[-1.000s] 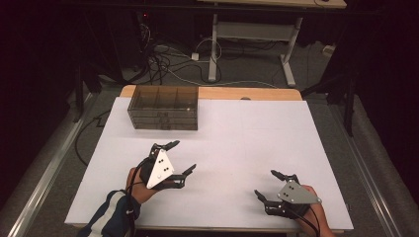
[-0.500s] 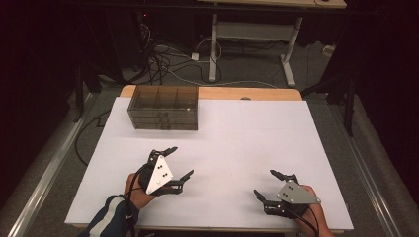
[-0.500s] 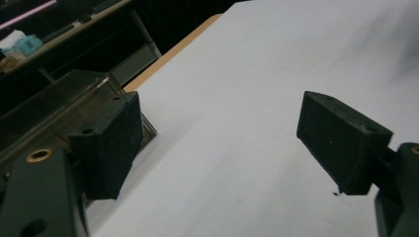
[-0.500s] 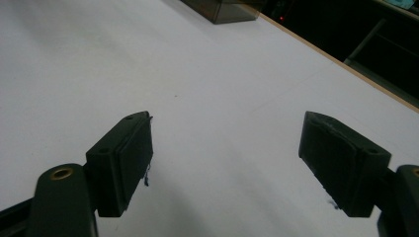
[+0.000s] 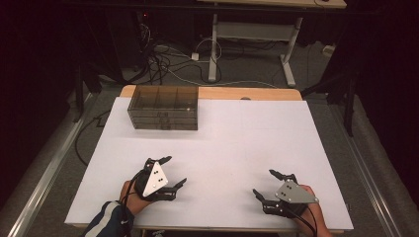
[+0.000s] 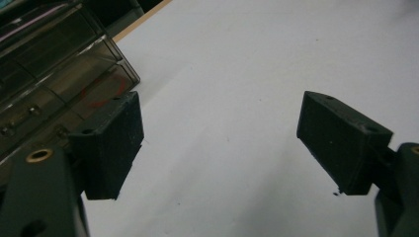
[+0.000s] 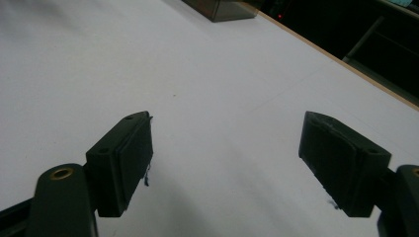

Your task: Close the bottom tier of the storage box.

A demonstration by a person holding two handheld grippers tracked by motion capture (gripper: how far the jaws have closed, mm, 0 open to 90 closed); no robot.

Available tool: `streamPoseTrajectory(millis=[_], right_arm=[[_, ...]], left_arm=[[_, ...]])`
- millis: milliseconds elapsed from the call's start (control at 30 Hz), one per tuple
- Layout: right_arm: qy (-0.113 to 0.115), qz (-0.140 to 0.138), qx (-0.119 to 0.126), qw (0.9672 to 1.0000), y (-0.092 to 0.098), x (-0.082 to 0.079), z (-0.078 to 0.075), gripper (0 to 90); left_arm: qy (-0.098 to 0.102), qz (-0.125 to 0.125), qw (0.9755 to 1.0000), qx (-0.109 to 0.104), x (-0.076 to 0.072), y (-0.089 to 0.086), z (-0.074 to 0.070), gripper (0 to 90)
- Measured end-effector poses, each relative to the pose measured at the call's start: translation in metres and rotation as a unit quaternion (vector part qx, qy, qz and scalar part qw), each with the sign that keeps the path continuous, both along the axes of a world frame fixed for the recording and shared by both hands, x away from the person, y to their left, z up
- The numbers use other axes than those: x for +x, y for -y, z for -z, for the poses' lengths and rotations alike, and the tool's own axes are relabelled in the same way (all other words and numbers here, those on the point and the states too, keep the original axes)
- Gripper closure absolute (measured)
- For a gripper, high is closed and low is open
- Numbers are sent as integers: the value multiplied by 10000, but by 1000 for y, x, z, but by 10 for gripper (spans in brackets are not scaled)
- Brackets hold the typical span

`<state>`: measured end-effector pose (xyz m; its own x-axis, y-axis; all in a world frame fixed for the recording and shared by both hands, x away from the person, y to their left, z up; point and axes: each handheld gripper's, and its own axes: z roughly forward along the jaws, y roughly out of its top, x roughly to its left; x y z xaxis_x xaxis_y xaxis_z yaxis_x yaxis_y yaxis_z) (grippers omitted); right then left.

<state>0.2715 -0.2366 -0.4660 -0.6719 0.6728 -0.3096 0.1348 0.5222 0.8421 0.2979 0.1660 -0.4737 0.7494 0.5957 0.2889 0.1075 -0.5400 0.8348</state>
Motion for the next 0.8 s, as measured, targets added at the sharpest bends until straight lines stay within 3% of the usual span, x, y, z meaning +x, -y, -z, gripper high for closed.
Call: streamPoseTrajectory(millis=[500,733,800], right_arm=[[-64,-49,9,10000,1,3,3,214],[-40,-34,-7,10000,0,2,2,213],[-23,-50,-46,10000,-1,1,2,213]], left_arm=[[-314,-177,9993,101,-12,-19,13,176],[-251,-132,9993,256,-12,-17,16,176],[-247,-142,9994,193,-12,-18,14,176]])
